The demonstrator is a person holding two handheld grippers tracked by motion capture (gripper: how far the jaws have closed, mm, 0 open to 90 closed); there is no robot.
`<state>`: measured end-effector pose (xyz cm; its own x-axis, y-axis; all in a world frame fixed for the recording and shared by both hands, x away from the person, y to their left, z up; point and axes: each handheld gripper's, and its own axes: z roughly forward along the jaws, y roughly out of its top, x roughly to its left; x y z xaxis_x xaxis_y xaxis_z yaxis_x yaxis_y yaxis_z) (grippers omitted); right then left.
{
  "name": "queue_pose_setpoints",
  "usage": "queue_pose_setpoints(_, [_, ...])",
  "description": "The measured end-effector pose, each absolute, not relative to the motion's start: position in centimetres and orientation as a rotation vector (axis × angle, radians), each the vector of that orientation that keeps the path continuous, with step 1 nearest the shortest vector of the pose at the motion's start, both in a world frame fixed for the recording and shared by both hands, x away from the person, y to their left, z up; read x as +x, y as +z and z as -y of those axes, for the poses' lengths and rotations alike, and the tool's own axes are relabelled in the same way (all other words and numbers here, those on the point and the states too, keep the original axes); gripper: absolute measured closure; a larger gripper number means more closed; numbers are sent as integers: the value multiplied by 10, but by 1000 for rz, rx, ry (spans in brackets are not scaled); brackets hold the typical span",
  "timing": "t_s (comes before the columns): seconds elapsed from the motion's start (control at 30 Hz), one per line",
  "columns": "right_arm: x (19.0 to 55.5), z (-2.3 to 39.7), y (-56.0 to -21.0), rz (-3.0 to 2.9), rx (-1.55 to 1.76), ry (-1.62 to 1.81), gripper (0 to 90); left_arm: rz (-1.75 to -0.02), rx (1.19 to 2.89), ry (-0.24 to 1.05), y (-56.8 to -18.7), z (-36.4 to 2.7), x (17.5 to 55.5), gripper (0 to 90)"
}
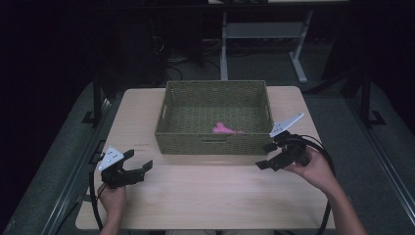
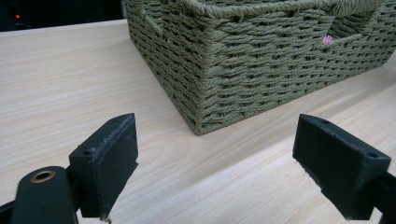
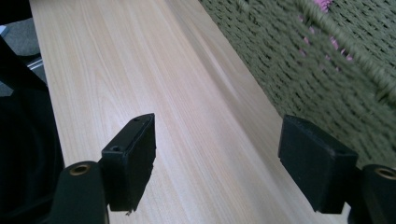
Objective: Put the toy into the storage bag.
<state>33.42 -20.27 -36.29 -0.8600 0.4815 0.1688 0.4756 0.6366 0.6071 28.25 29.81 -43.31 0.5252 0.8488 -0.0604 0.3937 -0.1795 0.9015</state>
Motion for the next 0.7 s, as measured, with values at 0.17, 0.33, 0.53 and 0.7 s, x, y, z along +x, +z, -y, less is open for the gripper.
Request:
queue_pose_setpoints(0.17, [327, 204, -373, -2838, 834, 1060, 273, -1038, 1781, 580, -433, -298, 282, 136])
queue_pose_setpoints(0.33, [322, 207, -381, -2841, 847, 1064, 272, -1035, 1787, 580, -433, -298, 282, 136])
queue_pose_setpoints(0.53, [318, 213, -387, -2833, 871, 1058, 269, -1034, 1787, 579, -433, -298, 282, 136])
queue_pose_setpoints(0.7, [312, 220, -397, -2821, 900, 1060, 269, -1032, 1790, 578, -433, -298, 282, 136])
